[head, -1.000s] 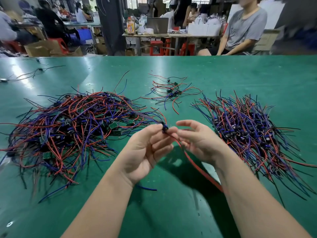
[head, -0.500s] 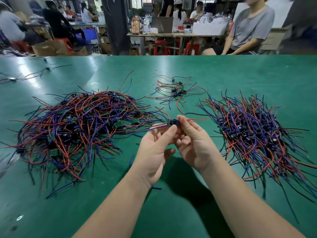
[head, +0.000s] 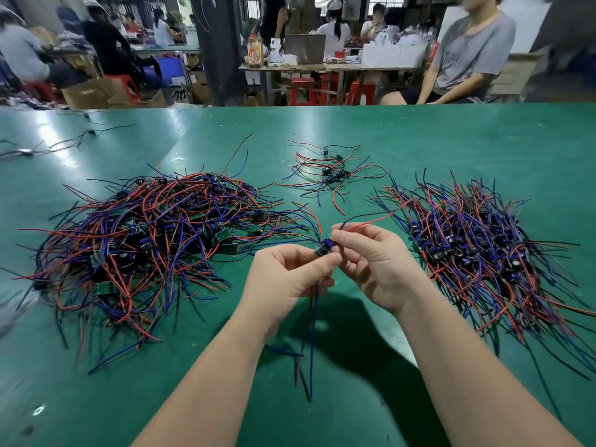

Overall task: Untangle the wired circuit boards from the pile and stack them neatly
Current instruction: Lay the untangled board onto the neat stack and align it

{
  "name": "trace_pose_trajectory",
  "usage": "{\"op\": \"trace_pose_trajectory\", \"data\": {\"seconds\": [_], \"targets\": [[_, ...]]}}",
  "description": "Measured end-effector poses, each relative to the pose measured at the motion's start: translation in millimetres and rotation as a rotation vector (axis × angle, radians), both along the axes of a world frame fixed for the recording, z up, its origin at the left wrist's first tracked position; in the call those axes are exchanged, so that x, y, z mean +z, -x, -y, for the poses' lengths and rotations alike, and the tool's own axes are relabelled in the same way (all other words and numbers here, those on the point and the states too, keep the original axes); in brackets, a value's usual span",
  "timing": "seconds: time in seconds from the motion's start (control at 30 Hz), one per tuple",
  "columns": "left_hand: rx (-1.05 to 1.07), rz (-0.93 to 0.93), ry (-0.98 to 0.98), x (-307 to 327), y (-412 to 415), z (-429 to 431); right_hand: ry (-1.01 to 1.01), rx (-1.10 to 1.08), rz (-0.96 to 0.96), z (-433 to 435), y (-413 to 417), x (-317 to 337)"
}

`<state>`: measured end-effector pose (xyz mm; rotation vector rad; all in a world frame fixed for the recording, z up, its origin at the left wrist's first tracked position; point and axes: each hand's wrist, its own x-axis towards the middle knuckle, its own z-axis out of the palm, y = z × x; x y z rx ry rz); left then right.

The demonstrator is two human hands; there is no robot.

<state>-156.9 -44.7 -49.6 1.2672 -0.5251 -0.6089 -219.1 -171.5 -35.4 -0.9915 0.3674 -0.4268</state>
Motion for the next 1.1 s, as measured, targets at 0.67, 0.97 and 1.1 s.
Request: {"op": "trace_pose_trajectory", "data": {"seconds": [0.67,0.97,1.1], "targets": [[-0.079,0.006,-0.144,0,13,7,0.029,-0.296,-0.014,48,14,2],[-0.127,0.076,-0.265,-10,11,7,0.045,-0.387,-0.030,59,20,-5],[-0.156,0.100,-0.330,-11,8,6,0.087,-0.448,-0.039,60,18,-9]]}}
